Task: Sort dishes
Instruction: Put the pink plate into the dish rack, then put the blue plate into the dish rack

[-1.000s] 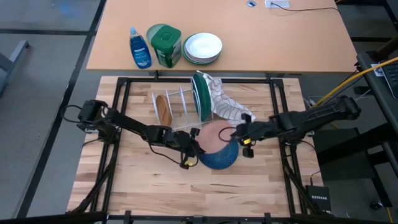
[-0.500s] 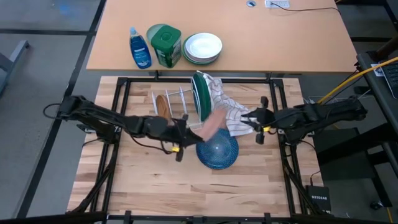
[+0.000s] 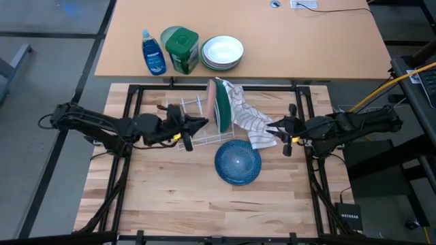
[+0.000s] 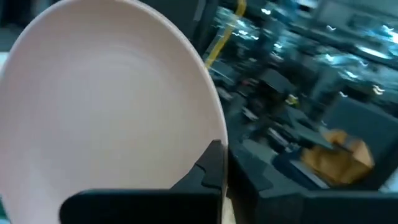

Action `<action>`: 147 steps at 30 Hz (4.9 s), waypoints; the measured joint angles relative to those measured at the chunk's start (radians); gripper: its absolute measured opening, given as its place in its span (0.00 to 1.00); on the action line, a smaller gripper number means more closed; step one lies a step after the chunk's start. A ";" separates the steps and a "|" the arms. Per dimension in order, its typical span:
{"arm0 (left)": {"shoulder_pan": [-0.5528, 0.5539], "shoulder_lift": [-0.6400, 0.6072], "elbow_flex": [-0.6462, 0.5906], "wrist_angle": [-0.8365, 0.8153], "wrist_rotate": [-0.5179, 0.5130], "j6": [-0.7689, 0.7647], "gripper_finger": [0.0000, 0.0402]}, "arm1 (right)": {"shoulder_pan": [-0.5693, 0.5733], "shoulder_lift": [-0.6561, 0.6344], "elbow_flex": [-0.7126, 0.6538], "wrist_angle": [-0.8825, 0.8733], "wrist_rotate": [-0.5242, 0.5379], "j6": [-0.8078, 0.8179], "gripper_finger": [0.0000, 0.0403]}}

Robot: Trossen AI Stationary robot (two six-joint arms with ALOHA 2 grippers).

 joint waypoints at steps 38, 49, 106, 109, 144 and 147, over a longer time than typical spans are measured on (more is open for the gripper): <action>0.171 0.234 0.000 -0.570 -0.122 -0.383 0.01 | 0.000 0.132 0.000 -0.003 -0.001 0.000 0.25; 0.170 0.255 -0.001 -0.686 -0.079 -0.357 0.06 | 0.000 0.181 0.000 -0.023 -0.009 0.001 0.25; -0.099 0.692 -0.001 -0.228 0.160 1.034 0.28 | 0.000 0.336 -0.441 0.167 -0.183 1.030 0.25; -0.092 0.693 -0.001 -0.229 0.153 1.037 0.28 | 0.000 0.360 -0.446 0.172 -0.183 1.059 0.25; -0.029 0.693 0.000 -0.074 0.117 1.239 0.27 | -0.001 0.623 -0.447 0.517 -0.325 0.954 0.25; -0.031 0.693 -0.001 -0.079 0.120 1.199 0.25 | 0.000 0.623 -0.447 0.525 -0.333 0.945 0.25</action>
